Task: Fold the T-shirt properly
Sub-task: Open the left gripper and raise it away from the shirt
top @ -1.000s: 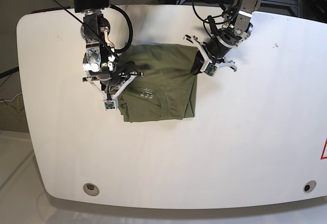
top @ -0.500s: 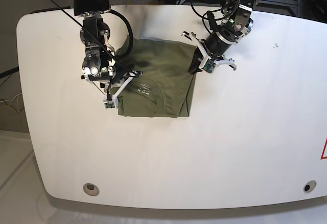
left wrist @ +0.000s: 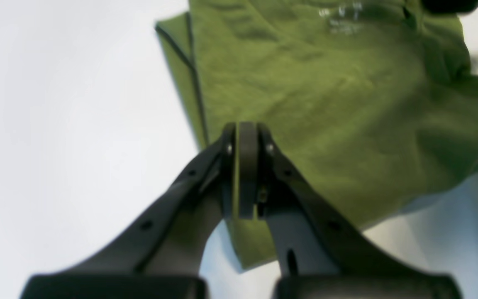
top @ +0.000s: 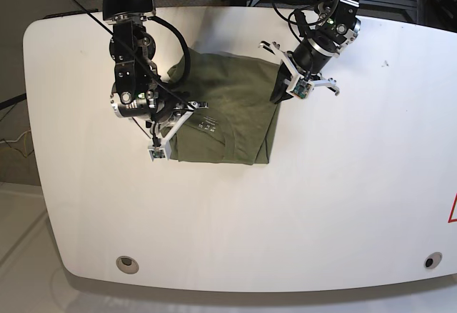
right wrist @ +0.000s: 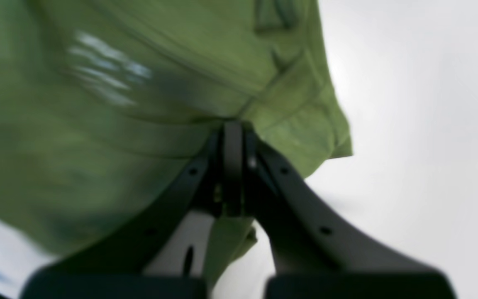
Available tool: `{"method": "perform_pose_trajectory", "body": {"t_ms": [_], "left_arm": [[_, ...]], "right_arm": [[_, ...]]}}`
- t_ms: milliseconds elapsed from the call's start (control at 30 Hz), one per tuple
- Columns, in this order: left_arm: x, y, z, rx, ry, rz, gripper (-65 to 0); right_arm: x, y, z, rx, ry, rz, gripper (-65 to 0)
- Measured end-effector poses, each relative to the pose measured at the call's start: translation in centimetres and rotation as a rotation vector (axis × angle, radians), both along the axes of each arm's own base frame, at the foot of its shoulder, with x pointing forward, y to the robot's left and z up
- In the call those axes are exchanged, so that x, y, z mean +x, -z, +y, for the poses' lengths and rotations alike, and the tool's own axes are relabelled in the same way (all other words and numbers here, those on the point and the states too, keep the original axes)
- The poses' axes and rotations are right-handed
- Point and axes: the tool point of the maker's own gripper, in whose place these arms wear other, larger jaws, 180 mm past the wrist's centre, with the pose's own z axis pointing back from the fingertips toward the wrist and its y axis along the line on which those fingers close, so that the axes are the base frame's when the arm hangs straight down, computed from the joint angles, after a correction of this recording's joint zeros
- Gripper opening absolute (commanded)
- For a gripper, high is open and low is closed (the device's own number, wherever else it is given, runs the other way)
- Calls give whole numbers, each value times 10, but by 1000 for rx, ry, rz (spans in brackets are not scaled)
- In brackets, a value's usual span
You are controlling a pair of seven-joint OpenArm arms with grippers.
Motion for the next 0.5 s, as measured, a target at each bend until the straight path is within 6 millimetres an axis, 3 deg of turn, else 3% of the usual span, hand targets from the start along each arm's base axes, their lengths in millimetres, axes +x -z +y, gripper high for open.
{"method": "perform_pose_trajectory", "body": {"t_ms": [133, 233, 367, 500], "left_arm": [[1, -8, 3, -3, -9, -18, -650], [0, -10, 8, 0, -21, -23, -650], [-2, -12, 26, 16, -67, -26, -650], [-5, -12, 47, 39, -119, -21, -650]], "right_arm": [[1, -22, 3, 4, -16, -40, -650], [0, -26, 5, 7, -20, -33, -650], [-11, -16, 5, 8, -18, -12, -650], [-39, 3, 18, 4, -70, 68, -650]]}}
